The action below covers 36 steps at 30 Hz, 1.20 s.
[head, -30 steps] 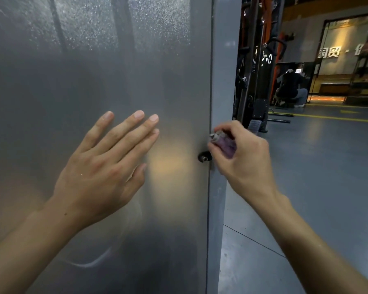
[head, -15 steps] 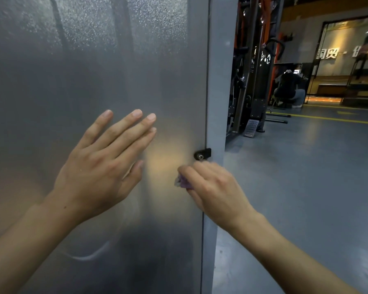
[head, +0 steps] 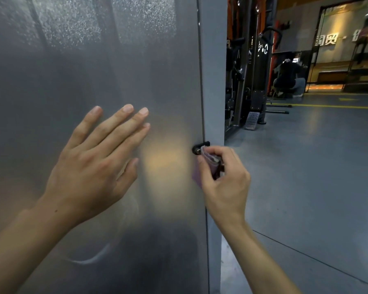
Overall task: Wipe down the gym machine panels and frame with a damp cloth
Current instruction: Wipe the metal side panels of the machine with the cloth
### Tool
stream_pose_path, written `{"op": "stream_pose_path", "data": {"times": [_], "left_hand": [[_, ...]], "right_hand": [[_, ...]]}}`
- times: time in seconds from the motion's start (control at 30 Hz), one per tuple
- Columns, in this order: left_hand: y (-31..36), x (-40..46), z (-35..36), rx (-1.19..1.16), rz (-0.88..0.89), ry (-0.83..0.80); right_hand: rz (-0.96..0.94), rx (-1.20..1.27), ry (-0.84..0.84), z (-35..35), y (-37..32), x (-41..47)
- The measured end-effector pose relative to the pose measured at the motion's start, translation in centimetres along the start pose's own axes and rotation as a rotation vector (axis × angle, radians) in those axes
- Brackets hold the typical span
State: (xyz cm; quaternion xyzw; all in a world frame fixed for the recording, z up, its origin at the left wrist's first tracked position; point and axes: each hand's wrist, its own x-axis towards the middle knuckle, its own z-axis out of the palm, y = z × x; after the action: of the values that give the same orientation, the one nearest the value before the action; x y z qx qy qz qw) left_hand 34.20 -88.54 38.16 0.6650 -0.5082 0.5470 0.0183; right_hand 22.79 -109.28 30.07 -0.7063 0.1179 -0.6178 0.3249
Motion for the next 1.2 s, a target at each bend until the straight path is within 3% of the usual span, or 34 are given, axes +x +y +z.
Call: {"op": "stream_pose_path", "data": {"times": [0.27,0.47,0.6,0.67,0.93,1.07,1.2], "left_hand": [[0.0,0.0,0.3,0.010,-0.009,0.011],[0.1,-0.1,0.4,0.021,-0.003,0.015],[0.2,0.0,0.4,0.019,-0.008,0.017],[0.2,-0.1,0.4,0.021,-0.009,0.013],[0.2,0.1,0.5,0.016,-0.016,0.030],[0.3,0.1,0.4,0.019,-0.029,0.036],[0.4,0.2,0.3,0.015,-0.029,0.027]], "right_hand": [[0.027,0.056,0.049,-1.1,0.0,2.5],[0.054,0.033,-0.070,-0.7,0.8,-0.7],[0.361,0.188,0.116,-1.5,2.0,0.6],[0.426,0.234,0.191,-0.8,1.6,1.4],[0.558,0.397,0.121,0.3,0.2,0.4],[0.753,0.629,0.099,0.8,-0.9,0.5],[0.943,0.905,0.219,1.9,-3.0,0.1]]}}
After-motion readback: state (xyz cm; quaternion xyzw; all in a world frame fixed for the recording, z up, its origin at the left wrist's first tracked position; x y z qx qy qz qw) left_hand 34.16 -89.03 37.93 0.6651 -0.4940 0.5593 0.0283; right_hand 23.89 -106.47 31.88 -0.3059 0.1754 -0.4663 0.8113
